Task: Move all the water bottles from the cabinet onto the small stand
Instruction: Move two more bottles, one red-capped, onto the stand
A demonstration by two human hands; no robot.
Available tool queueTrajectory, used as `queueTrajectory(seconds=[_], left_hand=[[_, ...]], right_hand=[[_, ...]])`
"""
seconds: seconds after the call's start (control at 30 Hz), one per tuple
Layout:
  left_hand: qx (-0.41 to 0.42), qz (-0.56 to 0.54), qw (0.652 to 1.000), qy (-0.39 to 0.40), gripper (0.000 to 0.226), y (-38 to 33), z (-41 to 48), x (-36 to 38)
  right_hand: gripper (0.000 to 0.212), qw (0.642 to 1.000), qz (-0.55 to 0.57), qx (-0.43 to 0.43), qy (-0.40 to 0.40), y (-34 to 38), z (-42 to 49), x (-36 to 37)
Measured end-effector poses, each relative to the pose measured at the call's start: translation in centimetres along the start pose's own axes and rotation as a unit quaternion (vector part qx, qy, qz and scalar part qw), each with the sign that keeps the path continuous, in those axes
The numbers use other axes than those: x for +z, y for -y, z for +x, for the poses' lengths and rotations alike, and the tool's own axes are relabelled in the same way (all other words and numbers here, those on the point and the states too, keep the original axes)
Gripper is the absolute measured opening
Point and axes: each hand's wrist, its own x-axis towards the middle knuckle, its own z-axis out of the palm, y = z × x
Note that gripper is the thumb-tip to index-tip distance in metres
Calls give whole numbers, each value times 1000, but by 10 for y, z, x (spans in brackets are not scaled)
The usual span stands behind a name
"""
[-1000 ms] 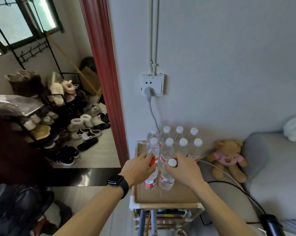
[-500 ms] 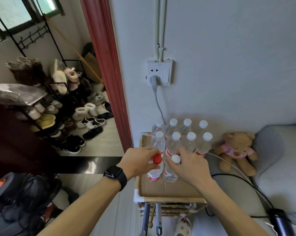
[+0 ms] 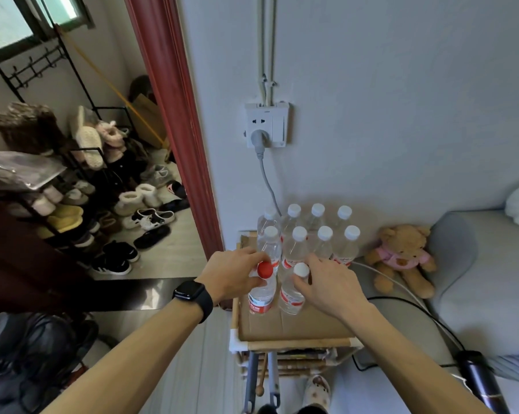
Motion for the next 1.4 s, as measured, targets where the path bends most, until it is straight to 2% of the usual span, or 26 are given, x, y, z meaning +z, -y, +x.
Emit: queueTrajectory(seconds=[0.17,0.37,0.53,0.77,1.17,1.27,1.4], left_hand=[[-26,-23,999,-22,44,-4,3,5],[-41,-32,998,-23,39,-6,8,6],[-71,-43,995,-47,37,-8,10,8],[-73,-42,995,-61,38,-14,15,8],[-78,-151,984,-48,42,-17,10,18],[-93,-164,982,-13,50,-17,7,21],[-108,-206,972,-6,47,-18,9,22]], right_hand=[[33,999,0,-39,7,1,2,-9],[62,1000,-4,-13,1,-7,5,-5],[46,998,53,-8,-33,-5,12,7],[44,994,79,7,-69,-4,16,10],[58,997,73,4,5,2,25,9],[60,998,55,-16,0,-1,24,11],[66,998,61,-21,6,-10,29,12]])
